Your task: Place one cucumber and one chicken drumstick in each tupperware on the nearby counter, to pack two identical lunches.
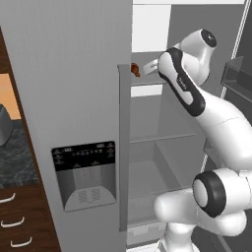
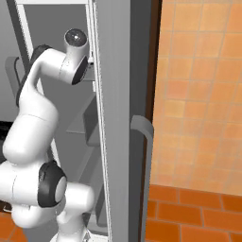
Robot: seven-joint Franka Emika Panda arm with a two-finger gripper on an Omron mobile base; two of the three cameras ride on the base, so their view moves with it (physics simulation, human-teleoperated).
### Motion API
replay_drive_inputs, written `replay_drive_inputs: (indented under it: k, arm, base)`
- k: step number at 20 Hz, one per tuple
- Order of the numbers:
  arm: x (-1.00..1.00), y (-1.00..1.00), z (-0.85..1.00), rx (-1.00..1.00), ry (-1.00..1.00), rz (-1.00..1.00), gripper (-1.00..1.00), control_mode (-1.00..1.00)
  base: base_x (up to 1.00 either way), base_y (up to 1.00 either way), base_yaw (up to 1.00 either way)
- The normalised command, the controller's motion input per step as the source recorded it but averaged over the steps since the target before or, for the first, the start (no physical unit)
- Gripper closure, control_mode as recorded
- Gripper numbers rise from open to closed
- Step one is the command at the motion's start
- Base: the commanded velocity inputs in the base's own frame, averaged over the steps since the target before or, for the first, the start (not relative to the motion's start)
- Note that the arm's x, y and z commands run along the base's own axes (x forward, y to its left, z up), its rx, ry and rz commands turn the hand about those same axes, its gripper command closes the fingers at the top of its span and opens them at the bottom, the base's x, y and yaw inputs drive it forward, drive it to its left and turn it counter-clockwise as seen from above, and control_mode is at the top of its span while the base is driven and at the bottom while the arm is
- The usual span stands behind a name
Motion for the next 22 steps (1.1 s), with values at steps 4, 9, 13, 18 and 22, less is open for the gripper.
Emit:
replay_drive_inputs:
  k: [4, 9, 13, 18, 22]
  arm:
    - [0.77, 0.0, -0.12, 0.0, 0.0, 0.0, -1.0, -1.0]
    - [0.62, 0.1, -0.13, 0.0, 0.0, 0.0, -1.0, -1.0]
    - [0.53, 0.13, -0.12, 0.0, 0.0, 0.0, -1.0, -1.0]
    - [0.61, 0.01, -0.2, 0.0, 0.0, 0.02, -1.0, -1.0]
    - [0.51, 0.12, -0.22, -0.01, 0.0, 0.02, -1.0, -1.0]
  base:
    - [0.0, 0.0, 0.0]
    - [0.0, 0.0, 0.0]
    - [0.0, 0.0, 0.0]
    - [0.0, 0.0, 0.0]
    - [0.0, 0.0, 0.0]
